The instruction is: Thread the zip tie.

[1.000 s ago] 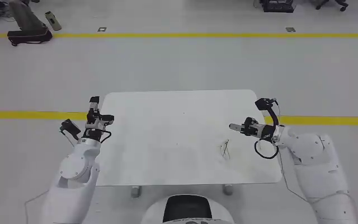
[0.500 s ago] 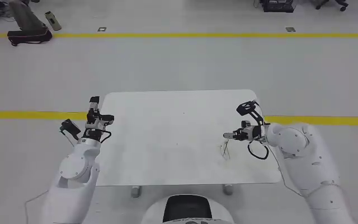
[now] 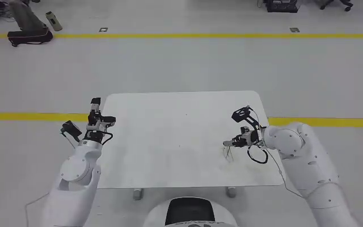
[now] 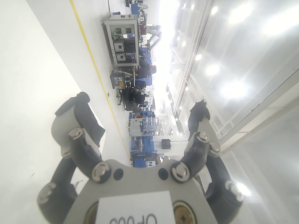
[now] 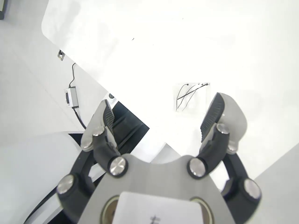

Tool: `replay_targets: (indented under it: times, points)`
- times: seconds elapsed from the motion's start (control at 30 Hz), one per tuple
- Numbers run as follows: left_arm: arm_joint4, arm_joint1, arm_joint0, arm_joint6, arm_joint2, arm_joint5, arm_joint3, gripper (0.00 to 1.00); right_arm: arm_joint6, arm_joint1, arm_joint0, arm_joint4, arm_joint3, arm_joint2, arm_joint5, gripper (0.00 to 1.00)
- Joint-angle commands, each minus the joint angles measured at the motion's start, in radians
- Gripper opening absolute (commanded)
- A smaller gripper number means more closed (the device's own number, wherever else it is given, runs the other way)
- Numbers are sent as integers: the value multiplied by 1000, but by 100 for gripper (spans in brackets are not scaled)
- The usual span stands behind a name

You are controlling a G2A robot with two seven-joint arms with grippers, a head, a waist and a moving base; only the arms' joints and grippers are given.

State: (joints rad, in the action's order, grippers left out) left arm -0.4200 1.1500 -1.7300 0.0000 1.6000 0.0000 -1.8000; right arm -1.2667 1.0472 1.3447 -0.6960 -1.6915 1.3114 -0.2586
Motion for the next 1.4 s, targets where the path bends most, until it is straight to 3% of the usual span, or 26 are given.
replay_targets:
  times: [0.0,0.13,0.47,0.63,0.8,0.9,1.23,1.37]
  points:
    - [0,0,0,0,0,0,0,100,-66,5,-33,-82,19,-57,48,100]
    - [0,0,0,0,0,0,0,100,-123,14,-93,-119,97,-172,83,100]
    - [0,0,0,0,0,0,0,100,-120,15,-98,-129,104,-183,87,100]
    - [0,0,0,0,0,0,0,100,-123,22,-139,-173,138,-238,128,100]
    - [0,0,0,0,0,0,0,100,-123,16,-209,-152,241,-346,155,100]
    - [0,0,0,0,0,0,0,100,-123,7,-272,-78,303,-429,182,100]
    - [0,0,0,0,0,0,0,100,-123,5,-279,-70,308,-435,185,100]
    - [0,0,0,0,0,0,0,100,-123,18,-296,-45,362,-455,271,100]
